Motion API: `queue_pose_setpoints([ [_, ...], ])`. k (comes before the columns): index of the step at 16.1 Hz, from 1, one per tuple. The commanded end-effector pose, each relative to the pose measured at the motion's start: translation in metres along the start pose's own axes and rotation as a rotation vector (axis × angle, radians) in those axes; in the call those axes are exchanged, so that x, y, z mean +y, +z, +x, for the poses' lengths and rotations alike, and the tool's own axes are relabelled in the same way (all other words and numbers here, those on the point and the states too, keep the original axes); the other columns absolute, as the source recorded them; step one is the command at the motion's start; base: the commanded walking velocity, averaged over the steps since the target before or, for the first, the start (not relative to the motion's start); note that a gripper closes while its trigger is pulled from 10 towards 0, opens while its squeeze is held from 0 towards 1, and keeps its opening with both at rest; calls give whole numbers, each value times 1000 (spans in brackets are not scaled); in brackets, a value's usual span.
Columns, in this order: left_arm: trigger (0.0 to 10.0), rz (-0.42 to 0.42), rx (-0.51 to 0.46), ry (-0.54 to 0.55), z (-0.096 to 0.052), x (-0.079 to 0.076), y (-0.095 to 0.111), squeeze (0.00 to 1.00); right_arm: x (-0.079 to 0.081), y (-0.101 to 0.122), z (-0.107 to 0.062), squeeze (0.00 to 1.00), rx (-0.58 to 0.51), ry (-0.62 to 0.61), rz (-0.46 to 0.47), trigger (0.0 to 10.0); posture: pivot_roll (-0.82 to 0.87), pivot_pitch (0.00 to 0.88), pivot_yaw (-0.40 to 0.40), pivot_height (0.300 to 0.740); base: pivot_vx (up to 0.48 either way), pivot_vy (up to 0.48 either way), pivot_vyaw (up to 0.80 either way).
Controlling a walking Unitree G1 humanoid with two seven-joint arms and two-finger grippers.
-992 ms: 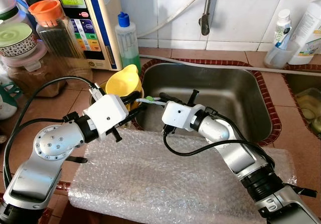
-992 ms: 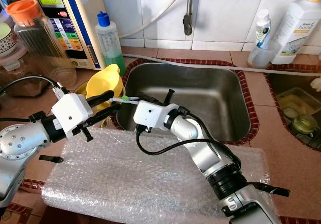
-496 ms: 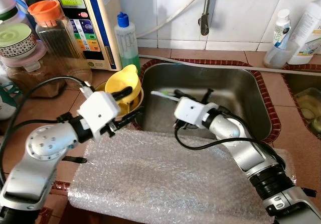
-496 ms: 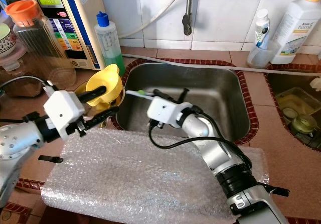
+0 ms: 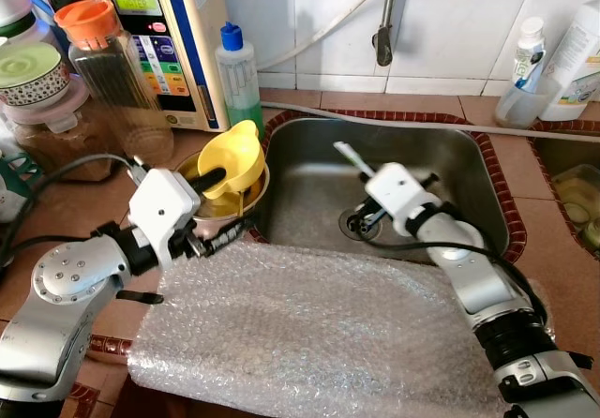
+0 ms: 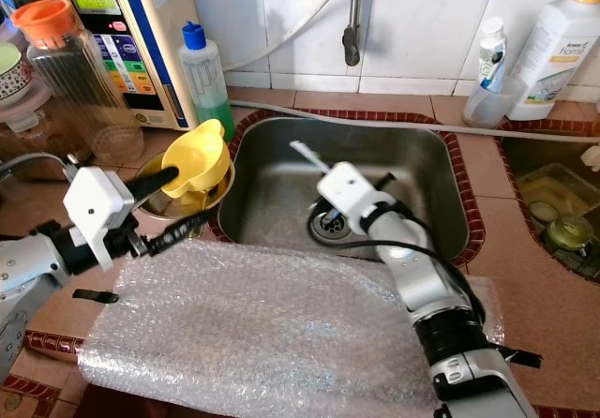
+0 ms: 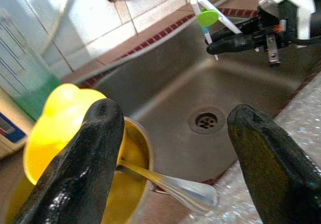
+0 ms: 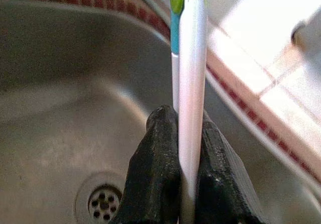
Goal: Kitchen organization
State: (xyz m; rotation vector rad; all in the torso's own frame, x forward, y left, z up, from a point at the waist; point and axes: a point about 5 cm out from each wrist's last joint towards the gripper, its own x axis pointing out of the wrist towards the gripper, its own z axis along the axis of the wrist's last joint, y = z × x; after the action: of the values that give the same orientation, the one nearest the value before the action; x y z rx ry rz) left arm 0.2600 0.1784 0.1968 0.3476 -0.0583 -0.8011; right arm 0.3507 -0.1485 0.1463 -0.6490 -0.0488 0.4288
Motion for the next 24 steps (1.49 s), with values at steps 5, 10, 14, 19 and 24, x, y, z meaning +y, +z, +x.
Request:
queue_pose_setpoints([
  [5, 10000, -3, 37, -39, -1, 0, -2, 1000, -1, -29, -3, 0, 167, -32, 79, 10000, -113, 112, 83, 740, 0, 0, 0],
  [10, 10000, 2, 52, -54, 0, -2, -3, 1000, -2, -45, -5, 1000, 274, -40, 177, 10000, -114, 108, 85, 740, 0, 0, 0],
  [14, 10000, 0, 62, -65, 0, -4, -4, 1000, 0, -49, -5, 1000, 317, -17, 173, 10000, -113, 108, 84, 740, 0, 0, 0],
  [19, 10000, -4, 53, -51, 1, -6, -5, 1000, 10, -60, -10, 1000, 402, 53, 157, 10000, -116, 112, 82, 740, 0, 0, 0],
  [24, 10000, -1, 60, -48, 1, -8, -7, 1000, 20, -66, -14, 1000, 473, 122, 141, 10000, -115, 117, 78, 740, 0, 0, 0],
])
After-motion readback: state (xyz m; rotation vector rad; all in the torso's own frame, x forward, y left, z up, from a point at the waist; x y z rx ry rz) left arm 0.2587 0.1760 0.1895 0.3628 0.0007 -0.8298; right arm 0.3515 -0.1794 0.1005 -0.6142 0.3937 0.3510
